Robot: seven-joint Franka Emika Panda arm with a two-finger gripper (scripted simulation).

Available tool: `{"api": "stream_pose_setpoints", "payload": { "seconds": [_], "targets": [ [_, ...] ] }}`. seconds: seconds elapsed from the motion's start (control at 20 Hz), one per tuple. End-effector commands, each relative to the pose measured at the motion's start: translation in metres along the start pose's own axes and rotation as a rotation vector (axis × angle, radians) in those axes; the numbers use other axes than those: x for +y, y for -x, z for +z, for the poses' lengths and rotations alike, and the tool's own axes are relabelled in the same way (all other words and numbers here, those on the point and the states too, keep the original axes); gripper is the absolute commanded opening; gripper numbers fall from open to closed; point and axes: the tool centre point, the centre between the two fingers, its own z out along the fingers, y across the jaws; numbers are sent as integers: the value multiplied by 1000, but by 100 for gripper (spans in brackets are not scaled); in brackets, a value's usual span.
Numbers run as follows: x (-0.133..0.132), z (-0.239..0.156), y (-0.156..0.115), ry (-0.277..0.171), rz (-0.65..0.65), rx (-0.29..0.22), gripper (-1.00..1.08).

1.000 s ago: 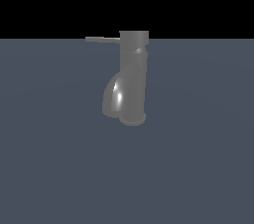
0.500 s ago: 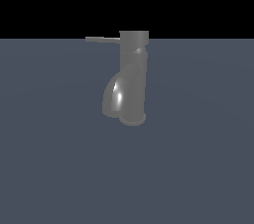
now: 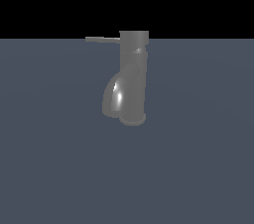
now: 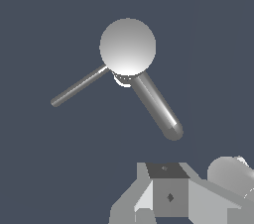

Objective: Turn on the faucet by rotating a designated handle.

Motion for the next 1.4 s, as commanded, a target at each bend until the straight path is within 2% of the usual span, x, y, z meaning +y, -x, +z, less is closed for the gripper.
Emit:
{"api": "stream_pose_setpoints", "payload": {
  "seconds": [0.0, 1.35],
  "targets": [
    [-10, 6, -7, -2, 62, 0, -100],
    [-115, 97, -67, -16, 722, 26, -100]
  ]
}}
